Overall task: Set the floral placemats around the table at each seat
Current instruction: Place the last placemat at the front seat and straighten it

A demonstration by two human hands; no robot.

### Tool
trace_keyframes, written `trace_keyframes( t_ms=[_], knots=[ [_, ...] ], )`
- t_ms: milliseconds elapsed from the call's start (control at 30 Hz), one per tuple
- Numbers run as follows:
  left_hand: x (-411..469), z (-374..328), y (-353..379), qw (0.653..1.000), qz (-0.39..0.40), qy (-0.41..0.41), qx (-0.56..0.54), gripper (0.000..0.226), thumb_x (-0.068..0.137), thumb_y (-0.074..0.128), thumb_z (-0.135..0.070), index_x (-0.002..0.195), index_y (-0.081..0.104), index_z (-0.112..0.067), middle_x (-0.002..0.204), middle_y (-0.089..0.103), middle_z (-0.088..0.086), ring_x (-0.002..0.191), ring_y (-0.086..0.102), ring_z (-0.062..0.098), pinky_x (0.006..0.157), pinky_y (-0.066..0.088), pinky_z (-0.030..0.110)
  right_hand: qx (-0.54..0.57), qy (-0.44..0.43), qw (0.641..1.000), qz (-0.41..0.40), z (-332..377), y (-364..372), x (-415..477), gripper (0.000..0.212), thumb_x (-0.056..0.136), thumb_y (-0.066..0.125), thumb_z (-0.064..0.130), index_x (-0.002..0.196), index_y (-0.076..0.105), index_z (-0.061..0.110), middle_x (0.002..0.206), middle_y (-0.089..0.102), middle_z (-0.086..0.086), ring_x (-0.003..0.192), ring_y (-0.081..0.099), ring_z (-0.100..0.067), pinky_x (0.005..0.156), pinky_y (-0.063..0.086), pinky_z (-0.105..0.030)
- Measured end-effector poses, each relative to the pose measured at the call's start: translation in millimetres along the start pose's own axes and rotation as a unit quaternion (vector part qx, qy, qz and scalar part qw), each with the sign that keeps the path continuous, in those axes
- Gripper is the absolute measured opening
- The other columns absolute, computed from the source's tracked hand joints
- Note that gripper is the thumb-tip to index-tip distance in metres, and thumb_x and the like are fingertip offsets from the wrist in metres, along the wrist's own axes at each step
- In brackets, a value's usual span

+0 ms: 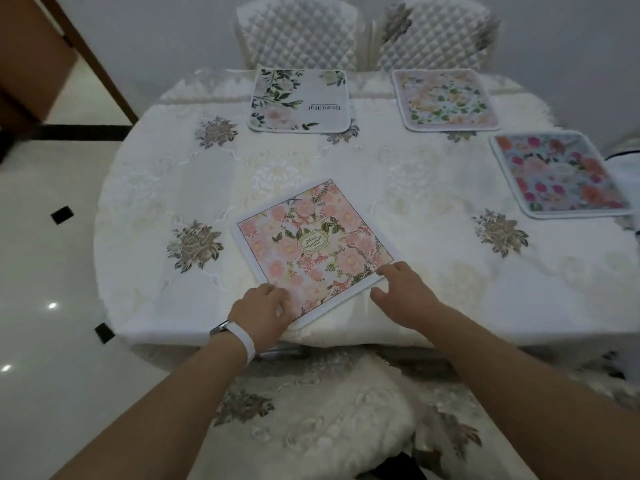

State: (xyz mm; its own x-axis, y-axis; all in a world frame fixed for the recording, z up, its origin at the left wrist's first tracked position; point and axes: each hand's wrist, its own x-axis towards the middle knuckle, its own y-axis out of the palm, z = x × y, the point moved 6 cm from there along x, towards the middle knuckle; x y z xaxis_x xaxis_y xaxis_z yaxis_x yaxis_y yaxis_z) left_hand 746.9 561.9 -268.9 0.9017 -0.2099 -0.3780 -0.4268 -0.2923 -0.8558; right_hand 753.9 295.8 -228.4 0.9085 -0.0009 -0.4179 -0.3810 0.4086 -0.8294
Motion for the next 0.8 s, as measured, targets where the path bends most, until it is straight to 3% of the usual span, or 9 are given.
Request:
trace_keyframes(
  t_ms=[233,333,400,467,533,633,700,800],
  knots=[
    [-4.6,-9.4,17.1,0.986,-0.064,-0.15,-0.009,0.044,0.086,0.051,-0.044,0.122,0.046,-0.019,0.119,0.053,0.006,0.108,0.051,0.029,0.08,0.045,0.039,0.058,0.021,0.997,0.038,-32.0,6.5,48.3,0.061,0.092,0.053,0.038,0.146,0.034,0.016,0.154,0.025,-0.012,0.135,0.036,-0.033,0.106,0.038,-0.044],
    [-6.1,-20.4,25.3,0.977,-0.099,-0.181,-0.054,0.04,0.082,0.039,-0.045,0.111,0.045,-0.018,0.105,0.049,0.005,0.1,0.049,0.03,0.077,0.047,0.042,0.093,0.029,0.995,0.038,-38.8,7.7,62.7,0.061,0.092,0.055,0.037,0.144,0.035,0.013,0.146,0.032,-0.013,0.129,0.042,-0.033,0.102,0.041,-0.042],
    [-6.4,-23.8,26.8,0.971,-0.115,-0.193,-0.087,0.036,0.081,0.046,-0.04,0.108,0.044,-0.017,0.103,0.047,0.005,0.099,0.048,0.03,0.079,0.047,0.044,0.113,0.034,0.992,0.034,-40.4,9.9,68.4,0.06,0.091,0.056,0.035,0.143,0.037,0.012,0.142,0.038,-0.013,0.128,0.042,-0.032,0.103,0.04,-0.042],
    [-4.8,-21.6,30.3,0.964,-0.118,-0.204,-0.122,0.043,0.081,0.053,-0.037,0.118,0.044,-0.015,0.115,0.048,0.008,0.111,0.045,0.031,0.089,0.044,0.044,0.128,0.043,0.991,0.022,-42.2,10.7,73.8,0.06,0.089,0.057,0.035,0.142,0.039,0.012,0.139,0.043,-0.014,0.127,0.043,-0.033,0.103,0.04,-0.042],
    [-3.0,-15.6,34.4,0.96,-0.108,-0.216,-0.142,0.065,0.079,0.048,-0.048,0.135,0.038,-0.015,0.137,0.043,0.01,0.129,0.036,0.03,0.104,0.036,0.045,0.152,0.058,0.987,-0.001,-43.9,6.6,77.8,0.06,0.087,0.058,0.034,0.14,0.041,0.012,0.136,0.046,-0.015,0.123,0.047,-0.034,0.101,0.042,-0.044],
    [-0.8,-12.9,35.5,0.962,-0.108,-0.213,-0.131,0.076,0.077,0.052,-0.052,0.142,0.031,-0.019,0.146,0.035,0.01,0.136,0.029,0.031,0.109,0.031,0.046,0.187,0.088,0.978,-0.032,-52.4,-0.6,82.8,0.06,0.089,0.059,0.028,0.14,0.039,0.006,0.126,0.051,-0.017,0.112,0.054,-0.035,0.092,0.047,-0.04],
    [-0.9,-12.5,34.5,0.962,-0.111,-0.218,-0.124,0.072,0.08,0.063,-0.041,0.141,0.033,-0.019,0.146,0.034,0.011,0.136,0.028,0.031,0.108,0.03,0.045,0.243,0.107,0.963,-0.04,-57.6,-1.9,84.0,0.046,0.089,0.058,0.017,0.131,0.048,0.002,0.109,0.057,-0.012,0.093,0.059,-0.032,0.083,0.053,-0.04],
    [-3.1,-14.0,30.8,0.967,-0.121,-0.203,-0.096,0.059,0.08,0.064,-0.036,0.132,0.042,-0.019,0.138,0.038,0.012,0.129,0.033,0.032,0.103,0.034,0.044,0.352,0.138,0.926,-0.026,-61.3,7.9,79.4,0.016,0.087,0.055,0.005,0.099,0.064,0.001,0.094,0.066,-0.016,0.078,0.062,-0.03,0.079,0.059,-0.049]
  ],
)
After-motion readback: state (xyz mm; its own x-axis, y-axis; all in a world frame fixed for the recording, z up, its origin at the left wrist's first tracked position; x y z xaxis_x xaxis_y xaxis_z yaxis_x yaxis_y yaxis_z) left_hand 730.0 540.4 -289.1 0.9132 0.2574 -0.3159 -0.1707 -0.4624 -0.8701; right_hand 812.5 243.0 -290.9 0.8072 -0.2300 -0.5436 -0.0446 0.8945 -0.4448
